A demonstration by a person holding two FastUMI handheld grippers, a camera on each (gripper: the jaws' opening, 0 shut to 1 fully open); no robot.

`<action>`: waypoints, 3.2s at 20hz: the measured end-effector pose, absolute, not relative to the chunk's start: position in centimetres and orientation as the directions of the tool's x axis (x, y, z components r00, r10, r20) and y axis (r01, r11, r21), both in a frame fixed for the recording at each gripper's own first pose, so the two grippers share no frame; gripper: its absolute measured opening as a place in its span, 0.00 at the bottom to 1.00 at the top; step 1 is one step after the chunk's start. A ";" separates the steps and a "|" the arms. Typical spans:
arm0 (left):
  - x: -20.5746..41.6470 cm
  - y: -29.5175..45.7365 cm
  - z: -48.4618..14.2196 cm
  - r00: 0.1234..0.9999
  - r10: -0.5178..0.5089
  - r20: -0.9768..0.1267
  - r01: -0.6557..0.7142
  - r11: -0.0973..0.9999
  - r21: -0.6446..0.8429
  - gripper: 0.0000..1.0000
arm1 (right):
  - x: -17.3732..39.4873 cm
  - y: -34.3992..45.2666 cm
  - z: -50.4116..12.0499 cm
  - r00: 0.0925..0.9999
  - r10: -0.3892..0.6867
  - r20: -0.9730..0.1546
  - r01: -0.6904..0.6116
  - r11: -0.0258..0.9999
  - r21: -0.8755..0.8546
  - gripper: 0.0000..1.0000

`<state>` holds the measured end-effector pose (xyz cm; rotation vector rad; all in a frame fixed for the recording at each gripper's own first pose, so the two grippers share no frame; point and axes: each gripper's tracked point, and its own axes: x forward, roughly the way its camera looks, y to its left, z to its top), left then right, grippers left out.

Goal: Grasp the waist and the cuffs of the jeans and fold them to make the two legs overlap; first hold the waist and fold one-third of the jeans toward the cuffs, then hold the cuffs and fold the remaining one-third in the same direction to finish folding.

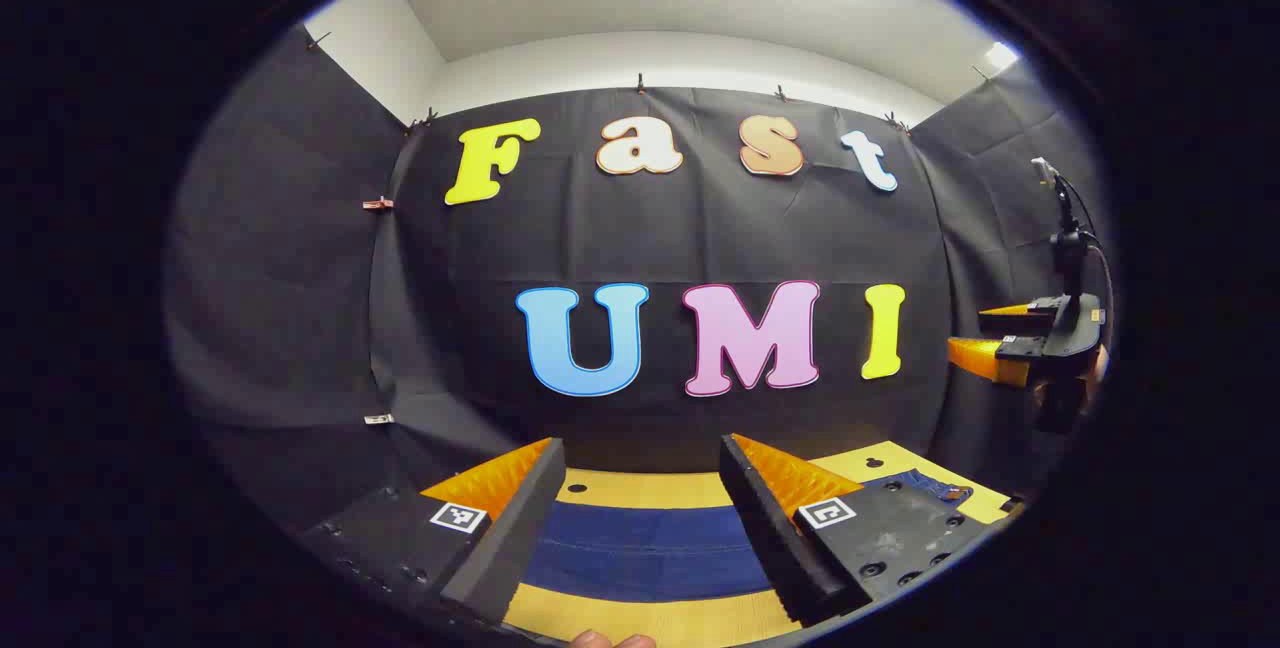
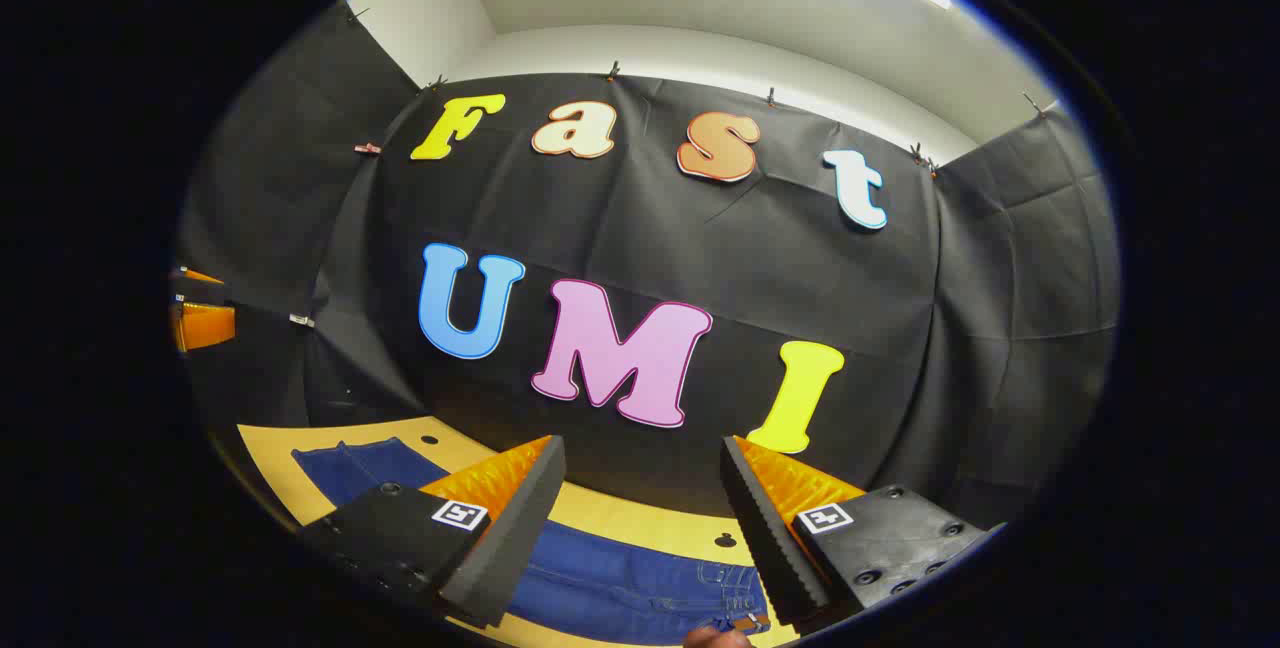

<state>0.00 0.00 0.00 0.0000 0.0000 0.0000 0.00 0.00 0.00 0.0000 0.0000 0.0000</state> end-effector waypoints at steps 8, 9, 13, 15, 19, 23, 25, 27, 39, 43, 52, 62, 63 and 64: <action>0.5 0.9 -0.7 1.000 -0.014 -0.016 0.014 1.000 0.003 0.97 | -0.1 -0.7 -1.5 0.999 -0.019 -0.036 0.017 0.998 -0.061 0.96; 0.7 0.9 -0.8 1.000 -0.021 -0.016 0.021 1.000 0.004 0.96 | -0.3 -1.0 -1.8 0.999 -0.028 -0.041 0.025 0.998 -0.052 0.96; 0.9 1.0 -1.7 0.999 -0.045 -0.021 0.046 0.998 0.043 0.98 | -0.1 -1.4 -2.6 0.996 -0.060 -0.067 0.056 0.997 -0.059 0.96; 0.6 1.2 -2.9 0.998 -0.047 -0.045 0.049 0.998 0.046 0.97 | -0.7 -1.9 -3.7 0.994 -0.077 -0.083 0.070 0.994 -0.082 0.96; -0.2 1.8 -4.9 0.994 -0.058 -0.092 0.063 0.996 0.057 0.97 | -2.3 -1.2 -5.2 0.992 -0.072 -0.104 0.057 0.988 -0.140 0.96; -0.3 2.4 -5.9 0.991 -0.080 -0.111 0.091 0.990 0.103 0.98 | -3.1 -1.0 -6.4 0.989 -0.085 -0.124 0.063 0.983 -0.172 0.96; -0.7 2.9 -6.7 0.985 -0.116 -0.129 0.137 0.977 0.163 0.99 | -3.3 -1.0 -6.5 0.986 -0.103 -0.129 0.081 0.983 -0.165 0.96; -0.6 3.9 -8.1 0.976 -0.143 -0.163 0.179 0.957 0.230 0.97 | -3.4 -0.8 -5.9 0.987 -0.118 -0.113 0.097 0.980 -0.174 0.94; 5.4 11.7 -24.0 0.792 -0.255 -0.555 0.607 0.432 0.667 0.98 | -4.4 1.3 -15.5 0.965 0.099 -0.241 -0.218 0.812 -0.541 0.96; 5.8 15.3 -31.2 0.651 -0.233 -0.722 0.759 0.196 0.621 0.98 | -4.2 0.4 -22.9 0.923 0.163 -0.348 -0.362 0.673 -0.645 0.96; 10.7 21.7 -42.0 0.457 -0.044 -0.888 0.887 -0.045 0.459 0.98 | 0.0 -2.5 -39.2 0.771 0.199 -0.605 -0.617 0.471 -0.631 0.97; 16.5 22.5 -45.7 0.465 -0.042 -0.884 0.863 -0.200 0.464 0.95 | 1.6 -6.4 -45.9 0.679 0.173 -0.713 -0.707 0.415 -0.572 0.97; 16.7 22.5 -45.8 0.473 -0.046 -0.880 0.857 -0.208 0.471 0.95 | 1.4 -6.7 -46.5 0.669 0.165 -0.725 -0.717 0.403 -0.569 0.97; 17.0 22.4 -45.8 0.473 -0.051 -0.879 0.859 -0.196 0.473 0.95 | 1.1 -7.0 -46.9 0.659 0.159 -0.736 -0.726 0.392 -0.565 0.97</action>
